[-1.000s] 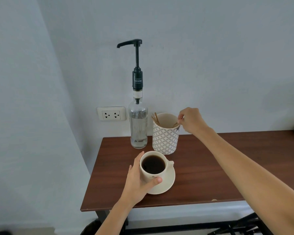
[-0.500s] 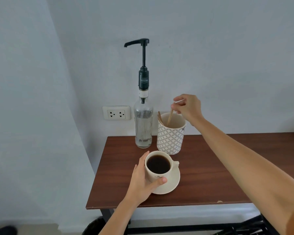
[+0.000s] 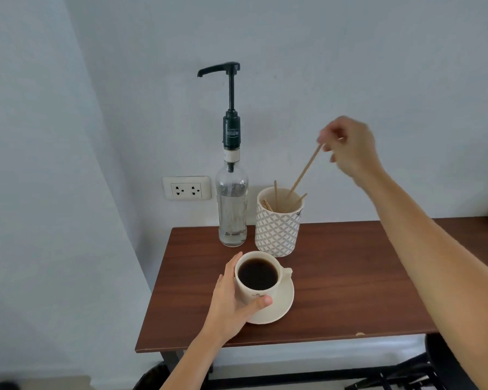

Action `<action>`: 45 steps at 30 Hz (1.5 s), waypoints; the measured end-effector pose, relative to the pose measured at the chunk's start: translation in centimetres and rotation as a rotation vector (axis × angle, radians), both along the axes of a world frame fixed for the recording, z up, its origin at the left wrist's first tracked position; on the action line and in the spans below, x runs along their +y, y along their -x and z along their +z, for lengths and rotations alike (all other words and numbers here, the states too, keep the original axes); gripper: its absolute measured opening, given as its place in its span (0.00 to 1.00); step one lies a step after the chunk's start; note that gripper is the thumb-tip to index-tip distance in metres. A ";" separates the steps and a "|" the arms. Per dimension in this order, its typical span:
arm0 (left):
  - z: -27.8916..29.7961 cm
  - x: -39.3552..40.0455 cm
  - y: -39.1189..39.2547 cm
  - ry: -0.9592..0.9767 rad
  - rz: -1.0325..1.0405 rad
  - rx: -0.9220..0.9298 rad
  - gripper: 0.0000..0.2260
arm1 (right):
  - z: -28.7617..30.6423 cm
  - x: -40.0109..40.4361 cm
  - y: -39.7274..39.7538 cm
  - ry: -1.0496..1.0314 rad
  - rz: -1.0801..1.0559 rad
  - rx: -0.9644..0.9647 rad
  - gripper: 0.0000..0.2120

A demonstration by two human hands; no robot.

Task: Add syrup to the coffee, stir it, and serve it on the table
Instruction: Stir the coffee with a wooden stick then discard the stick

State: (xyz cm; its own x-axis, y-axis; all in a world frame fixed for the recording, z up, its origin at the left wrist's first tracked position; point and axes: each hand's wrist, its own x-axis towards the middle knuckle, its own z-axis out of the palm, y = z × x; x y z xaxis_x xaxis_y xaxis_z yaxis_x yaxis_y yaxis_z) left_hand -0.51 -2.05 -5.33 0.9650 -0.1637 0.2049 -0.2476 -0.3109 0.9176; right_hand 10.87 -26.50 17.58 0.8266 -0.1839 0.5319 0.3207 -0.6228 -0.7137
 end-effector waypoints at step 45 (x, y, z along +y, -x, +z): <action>0.8 0.2 0.3 -0.038 0.020 0.040 0.40 | -13.1 9.2 8.8 -0.144 0.235 0.148 0.11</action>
State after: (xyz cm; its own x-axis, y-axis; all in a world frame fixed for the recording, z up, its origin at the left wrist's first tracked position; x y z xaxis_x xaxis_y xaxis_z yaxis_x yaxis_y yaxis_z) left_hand -0.80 -1.83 -4.56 0.9754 -0.1514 0.1605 -0.2047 -0.3501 0.9141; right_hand 2.02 -17.30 4.51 0.9221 -0.0436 0.3845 0.3294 -0.4329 -0.8391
